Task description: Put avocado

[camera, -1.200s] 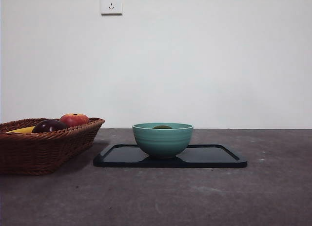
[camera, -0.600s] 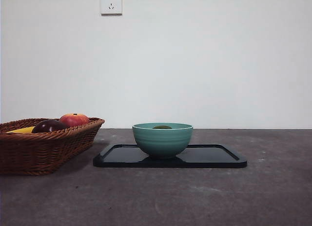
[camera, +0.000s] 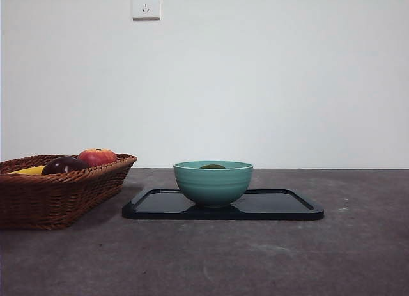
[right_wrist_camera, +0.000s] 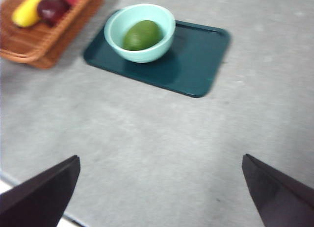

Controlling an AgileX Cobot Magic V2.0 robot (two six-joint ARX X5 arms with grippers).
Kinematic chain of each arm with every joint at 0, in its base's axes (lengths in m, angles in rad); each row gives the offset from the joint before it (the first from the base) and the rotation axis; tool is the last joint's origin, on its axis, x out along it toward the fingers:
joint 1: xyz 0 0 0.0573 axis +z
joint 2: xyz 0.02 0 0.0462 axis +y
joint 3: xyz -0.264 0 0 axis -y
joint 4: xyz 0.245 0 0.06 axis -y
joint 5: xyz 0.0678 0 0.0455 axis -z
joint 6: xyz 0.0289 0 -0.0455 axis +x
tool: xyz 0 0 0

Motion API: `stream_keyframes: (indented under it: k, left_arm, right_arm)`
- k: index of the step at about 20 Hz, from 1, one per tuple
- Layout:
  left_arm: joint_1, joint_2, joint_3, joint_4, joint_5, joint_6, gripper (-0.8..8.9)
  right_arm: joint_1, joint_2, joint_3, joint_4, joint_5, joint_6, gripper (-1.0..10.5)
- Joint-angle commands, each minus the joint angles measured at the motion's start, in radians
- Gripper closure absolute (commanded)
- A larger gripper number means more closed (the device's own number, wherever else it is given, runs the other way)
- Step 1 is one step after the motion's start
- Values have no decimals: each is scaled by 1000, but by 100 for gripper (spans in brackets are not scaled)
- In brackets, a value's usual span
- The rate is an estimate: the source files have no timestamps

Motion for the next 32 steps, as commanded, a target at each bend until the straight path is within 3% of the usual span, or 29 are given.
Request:
stream_keyframes:
  k: [1, 5, 6, 7, 8, 9, 10, 25, 29, 32]
  left_arm:
    - [-10, 3, 11, 11, -3, -4, 227]
    - [-10, 3, 11, 11, -3, -3, 322]
    - [-10, 3, 11, 11, -3, -3, 332]
    - [-10, 3, 11, 10, -3, -3, 420]
    - [-10, 3, 11, 8, -3, -3, 631]
    - [-10, 3, 11, 6, -3, 0, 825]
    - [-10, 3, 11, 8, -3, 0, 789]
    - [-1, 3, 11, 10, -3, -1, 790]
    - [197, 8, 11, 6, 2, 11, 790]
    - [437, 16, -18, 76, -5, 214, 790]
  right_arm:
    - [11, 3, 10, 11, -45, -36, 408]
    - [11, 3, 10, 12, -105, -58, 409]
    - [11, 3, 10, 12, -105, -59, 466]
    - [11, 3, 10, 12, -105, -59, 697]
    - [11, 3, 10, 11, -101, -59, 966]
    - [11, 3, 10, 14, -93, -61, 922]
    - [11, 3, 10, 15, -93, -61, 927]
    - [11, 3, 10, 19, -93, -61, 927]
    - [11, 3, 10, 19, -93, -61, 927]
    - [11, 3, 10, 19, -93, -61, 927]
